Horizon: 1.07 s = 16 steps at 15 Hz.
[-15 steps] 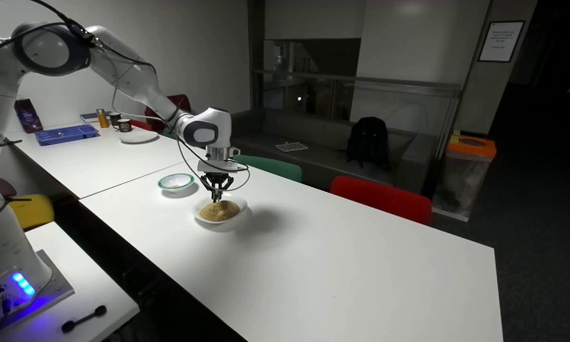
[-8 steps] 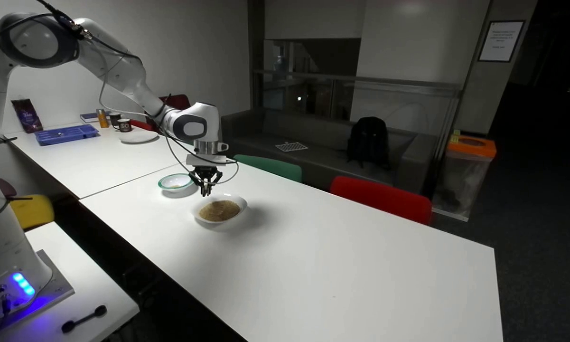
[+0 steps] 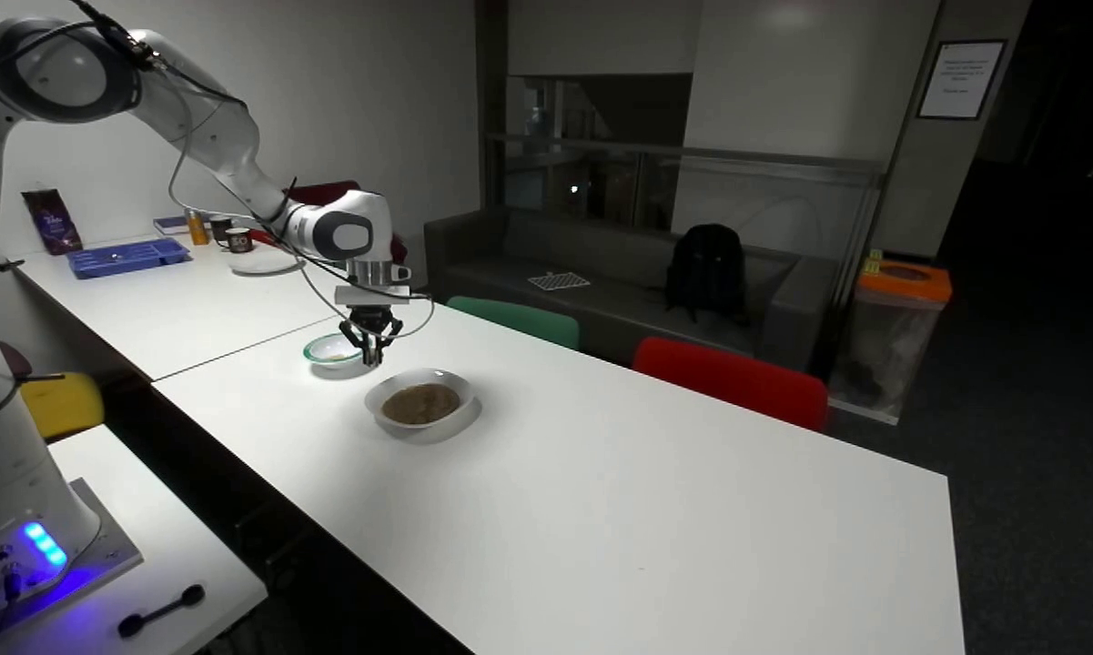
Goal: Scoop some contents from the white plate using the spoon and put it in the bowl.
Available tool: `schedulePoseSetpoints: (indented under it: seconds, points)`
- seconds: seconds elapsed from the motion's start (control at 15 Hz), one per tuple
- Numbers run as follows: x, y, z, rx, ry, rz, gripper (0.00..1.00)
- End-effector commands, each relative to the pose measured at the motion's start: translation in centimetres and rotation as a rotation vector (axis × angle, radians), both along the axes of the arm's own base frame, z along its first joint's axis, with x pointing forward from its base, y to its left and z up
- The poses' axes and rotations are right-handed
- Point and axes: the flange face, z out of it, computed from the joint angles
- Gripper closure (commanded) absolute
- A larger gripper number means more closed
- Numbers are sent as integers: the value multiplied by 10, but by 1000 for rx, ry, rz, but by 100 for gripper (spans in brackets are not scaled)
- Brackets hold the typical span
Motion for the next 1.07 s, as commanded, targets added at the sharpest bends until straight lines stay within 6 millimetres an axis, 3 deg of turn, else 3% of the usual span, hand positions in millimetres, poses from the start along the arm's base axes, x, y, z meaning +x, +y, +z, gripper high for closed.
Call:
schedulePoseSetpoints:
  seconds: [0.0,1.0]
  points:
    - [-8,14,16,-17,11,15,97]
    - [-4,63,24,48,-4,108,97]
